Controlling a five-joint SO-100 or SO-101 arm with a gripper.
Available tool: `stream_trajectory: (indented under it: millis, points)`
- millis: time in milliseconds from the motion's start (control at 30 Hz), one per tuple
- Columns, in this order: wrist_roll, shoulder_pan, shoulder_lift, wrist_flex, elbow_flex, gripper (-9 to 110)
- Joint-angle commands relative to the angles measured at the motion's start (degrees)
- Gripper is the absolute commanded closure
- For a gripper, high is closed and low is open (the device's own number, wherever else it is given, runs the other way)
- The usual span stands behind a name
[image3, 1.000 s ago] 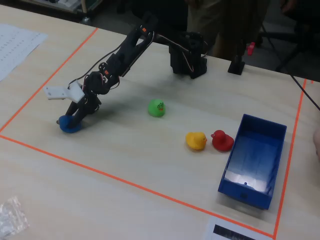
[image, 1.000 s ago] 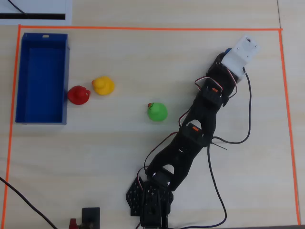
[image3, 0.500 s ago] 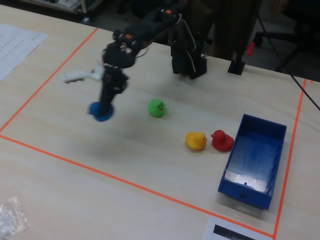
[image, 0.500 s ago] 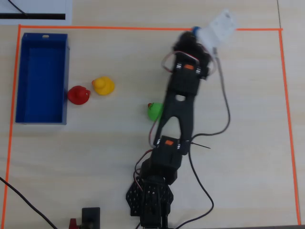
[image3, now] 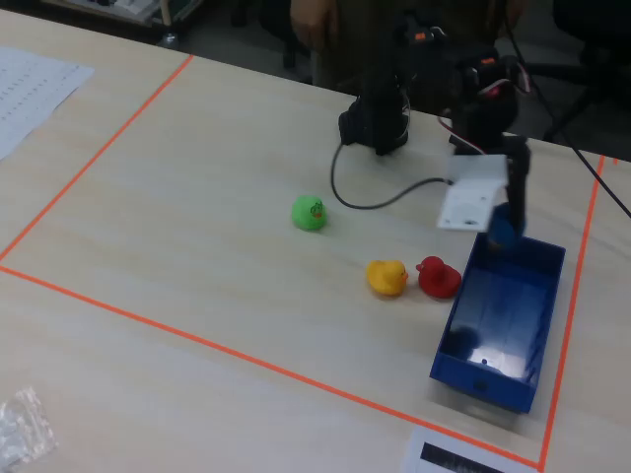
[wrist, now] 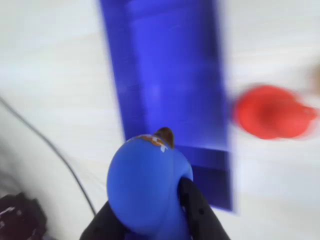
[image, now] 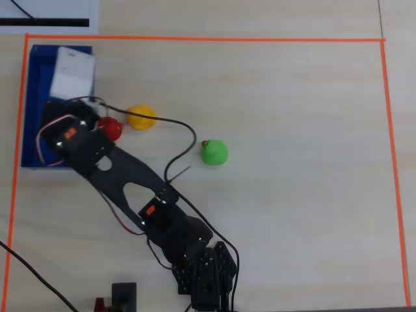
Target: Grasp blue duck and put it into box.
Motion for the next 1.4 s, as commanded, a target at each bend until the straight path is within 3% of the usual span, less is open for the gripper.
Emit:
stream_trajectory:
  millis: [0, 133, 333, 400, 567, 633, 1000, 1367]
  points:
    - [2.0, -0.7, -4.4, -6.4, -5.9, 99]
    - [2.5, 0.0, -11.1, -10.5, -8.3, 82]
    - [-2.2, 4.4, -11.5, -6.1, -7.3, 60]
    - [-5.3, 5.6, -3.5, -6.6, 2.8, 64]
    - [-8.3, 10.3, 25.1, -14.4, 35.0, 94]
    - [-9.9, 13.4, 36.8, -16.2, 45.6, 101]
    - [-28.3, 31.3, 90.9, -16.4, 94.3, 101]
    - [-38.0, 37.9, 119.6, -10.4, 125.3, 101]
